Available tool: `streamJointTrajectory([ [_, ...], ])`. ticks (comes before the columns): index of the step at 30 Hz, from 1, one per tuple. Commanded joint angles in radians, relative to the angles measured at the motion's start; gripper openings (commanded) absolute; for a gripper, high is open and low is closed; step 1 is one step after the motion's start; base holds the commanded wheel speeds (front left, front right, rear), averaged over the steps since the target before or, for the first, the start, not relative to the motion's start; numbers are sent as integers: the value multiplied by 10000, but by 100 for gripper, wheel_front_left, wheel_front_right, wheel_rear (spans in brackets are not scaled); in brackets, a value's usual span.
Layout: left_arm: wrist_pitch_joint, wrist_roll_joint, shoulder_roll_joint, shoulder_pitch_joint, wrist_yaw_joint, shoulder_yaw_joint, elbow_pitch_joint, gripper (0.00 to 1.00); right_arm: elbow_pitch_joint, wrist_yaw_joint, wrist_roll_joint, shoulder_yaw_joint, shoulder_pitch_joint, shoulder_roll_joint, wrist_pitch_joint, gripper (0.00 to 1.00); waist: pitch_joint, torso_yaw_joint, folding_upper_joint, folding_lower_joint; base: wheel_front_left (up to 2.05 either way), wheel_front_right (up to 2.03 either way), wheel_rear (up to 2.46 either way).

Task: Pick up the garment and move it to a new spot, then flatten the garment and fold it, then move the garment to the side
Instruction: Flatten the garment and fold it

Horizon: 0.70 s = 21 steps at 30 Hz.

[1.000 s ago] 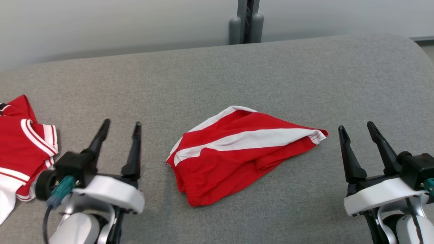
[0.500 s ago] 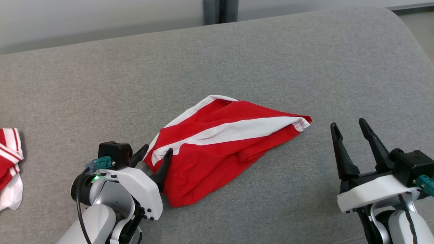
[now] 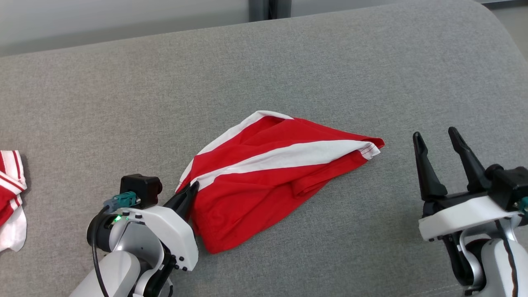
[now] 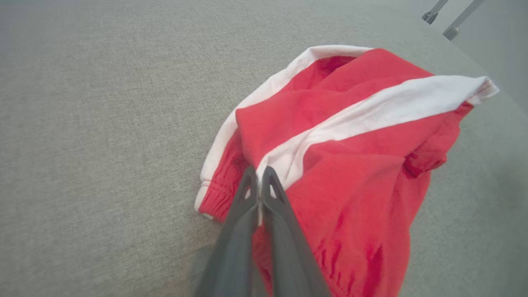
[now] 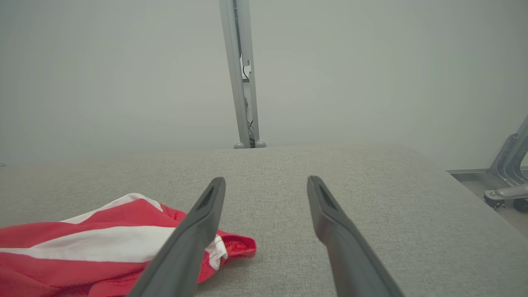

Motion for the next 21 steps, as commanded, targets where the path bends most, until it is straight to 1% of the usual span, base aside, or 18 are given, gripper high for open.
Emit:
streamJointTrajectory([
  [1, -80, 83, 71, -126, 47, 33, -72, 0, 73, -3, 1, -5, -291, -210, -41, 100, 53, 59, 0, 0, 0, 0, 0],
  [3, -113, 127, 68, -234, 24, 15, -121, 0, 372, -3, 6, 174, -544, -458, 97, 100, 134, 157, 0, 0, 0, 0, 0],
  [7, -169, 198, 18, -438, -37, -46, -166, 0, 1238, -3, 201, 951, -990, -866, 238, 100, 322, 422, 0, 0, 0, 0, 0],
  [15, -382, 279, -161, -741, -128, -114, -77, 0, 2942, -5, 630, 2090, -1518, -989, 77, 100, 656, 850, 0, 0, 0, 0, 0],
  [16, -429, 287, -174, -761, -142, -122, -60, 0, 3084, -5, 639, 2173, -1595, -1039, 26, 78, 682, 870, 0, 0, 0, 0, 0],
  [17, -457, 286, -188, -767, -149, -126, -52, 0, 3203, -5, 732, 2278, -1654, -1029, -13, 37, 705, 891, 0, 0, 0, 0, 0],
  [18, -513, 301, -197, -768, -164, -127, -46, 0, 3292, -5, 793, 2348, -1707, -1024, -49, 0, 723, 905, 0, 0, 0, 0, 0],
  [21, -679, 339, -222, -812, -165, -110, -72, 0, 3394, -5, 816, 2398, -1852, -1101, -185, 0, 747, 923, 0, 0, 0, 0, 0],
])
